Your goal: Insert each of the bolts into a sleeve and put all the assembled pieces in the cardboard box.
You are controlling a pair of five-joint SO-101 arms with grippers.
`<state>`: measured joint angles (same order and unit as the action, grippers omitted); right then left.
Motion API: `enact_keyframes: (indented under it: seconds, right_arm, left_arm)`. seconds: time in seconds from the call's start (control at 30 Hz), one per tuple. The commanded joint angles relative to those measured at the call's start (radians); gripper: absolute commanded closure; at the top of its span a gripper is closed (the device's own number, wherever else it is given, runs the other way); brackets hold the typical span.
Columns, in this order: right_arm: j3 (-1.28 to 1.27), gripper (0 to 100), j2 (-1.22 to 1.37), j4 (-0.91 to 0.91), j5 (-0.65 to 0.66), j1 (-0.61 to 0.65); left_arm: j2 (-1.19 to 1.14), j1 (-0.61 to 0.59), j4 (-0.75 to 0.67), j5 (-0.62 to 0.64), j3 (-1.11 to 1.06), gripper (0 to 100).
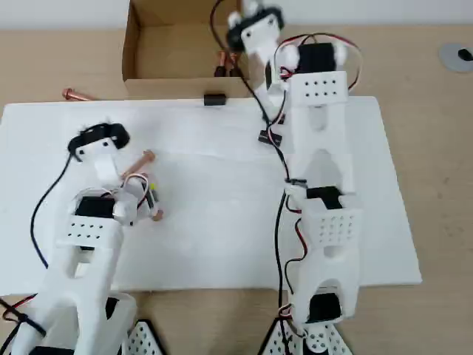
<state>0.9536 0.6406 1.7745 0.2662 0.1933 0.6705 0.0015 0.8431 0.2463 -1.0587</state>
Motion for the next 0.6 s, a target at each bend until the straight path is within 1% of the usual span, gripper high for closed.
enact_keyframes:
  seconds: [0.0, 0.1, 0.2, 0.3, 0.37, 0.47, 0.57]
  right_arm:
    - [-0.068, 76.0, -0.007, 0.006, 0.064, -0.002]
    - [-0.093, 76.0, -0.007, 0.009, 0.121, -0.01]
    - [-0.14, 76.0, -0.007, 0.011, 0.209, 0.001]
    - [-0.179, 76.0, -0.007, 0.002, 0.236, 0.004]
    - [-0.205, 76.0, -0.007, -0.023, 0.256, 0.004]
    - [-0.251, 76.0, -0.005, -0.06, 0.322, 0.004]
    - [-0.286, 76.0, -0.005, -0.103, 0.393, 0.004]
  left_arm:
    - [0.025, -0.071, -0.018, 0.143, 0.075, 85]
    - [0.018, -0.112, -0.057, 0.261, 0.061, 85]
    - [0.018, -0.11, -0.123, 0.339, 0.012, 85]
    - [0.025, -0.11, -0.189, 0.39, -0.035, 85]
    - [0.025, -0.109, -0.199, 0.414, -0.041, 85]
    - [0.025, -0.112, -0.199, 0.47, -0.048, 85]
    - [0.024, -0.114, -0.199, 0.551, -0.049, 85]
